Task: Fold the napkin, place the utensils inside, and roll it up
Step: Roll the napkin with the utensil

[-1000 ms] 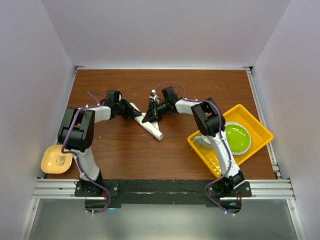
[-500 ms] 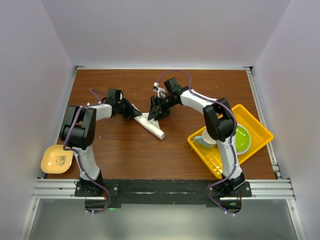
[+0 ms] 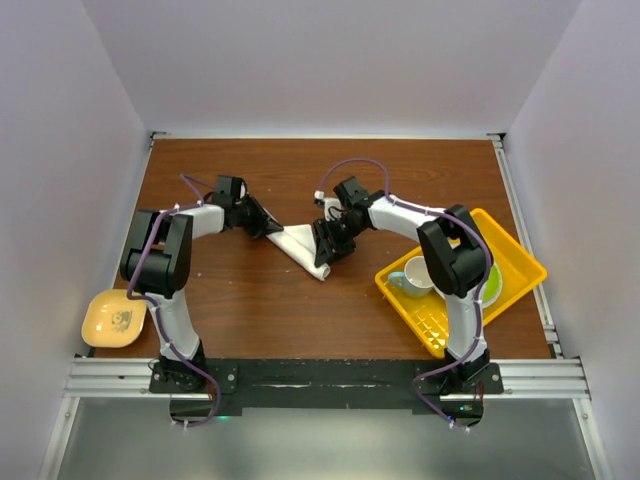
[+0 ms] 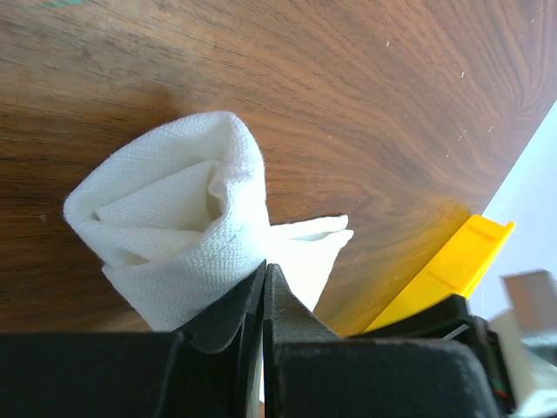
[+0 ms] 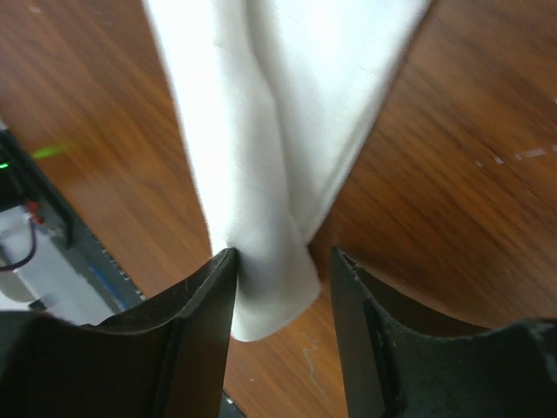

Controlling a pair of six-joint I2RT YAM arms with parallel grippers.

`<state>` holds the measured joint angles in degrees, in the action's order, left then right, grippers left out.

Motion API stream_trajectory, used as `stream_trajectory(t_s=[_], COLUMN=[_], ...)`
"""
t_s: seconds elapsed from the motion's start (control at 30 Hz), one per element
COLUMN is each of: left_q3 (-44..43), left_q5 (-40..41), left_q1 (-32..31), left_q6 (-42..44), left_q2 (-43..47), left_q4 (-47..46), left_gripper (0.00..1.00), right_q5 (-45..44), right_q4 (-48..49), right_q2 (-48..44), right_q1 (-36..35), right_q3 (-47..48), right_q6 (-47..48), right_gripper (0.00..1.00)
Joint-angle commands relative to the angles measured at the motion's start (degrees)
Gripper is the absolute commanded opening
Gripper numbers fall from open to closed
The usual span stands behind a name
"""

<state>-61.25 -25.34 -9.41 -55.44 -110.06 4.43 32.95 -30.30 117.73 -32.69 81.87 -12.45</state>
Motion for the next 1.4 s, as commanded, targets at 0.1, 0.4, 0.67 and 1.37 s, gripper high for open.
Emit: stream_trajectory(t_s=[0.1,0.4,0.67,1.37], left_q3=[0.26,0.7,-0.18,-2.11], left_q5=[3.81,3.72,3.46,1.88], left_q1=[0.8,1.06,1.15,2.03], left_q6=[3.76,4.29,4.02,3.58], left_q2=[-2.79,-3.41,-2.88,-4.11], left_q4=[4.8,4.45,5.59,7.79], left_gripper=[0.06,0.06,0.06,0.05], right_q5=[-14.47,-18.96,-31.34,-42.79], right_q4=[2.88,-1.32,-3.97,0.16], right_q2=[-1.63,-4.52,-3.4,9.35], right_q1=[0.08,-2.81,-13.52,-21.19], right_q3=[-4.17,0.29,12.08,18.59], right_q6=[1.81,4.01,14.1,28.18], right_gripper=[0.27,0.4,0.86,0.77])
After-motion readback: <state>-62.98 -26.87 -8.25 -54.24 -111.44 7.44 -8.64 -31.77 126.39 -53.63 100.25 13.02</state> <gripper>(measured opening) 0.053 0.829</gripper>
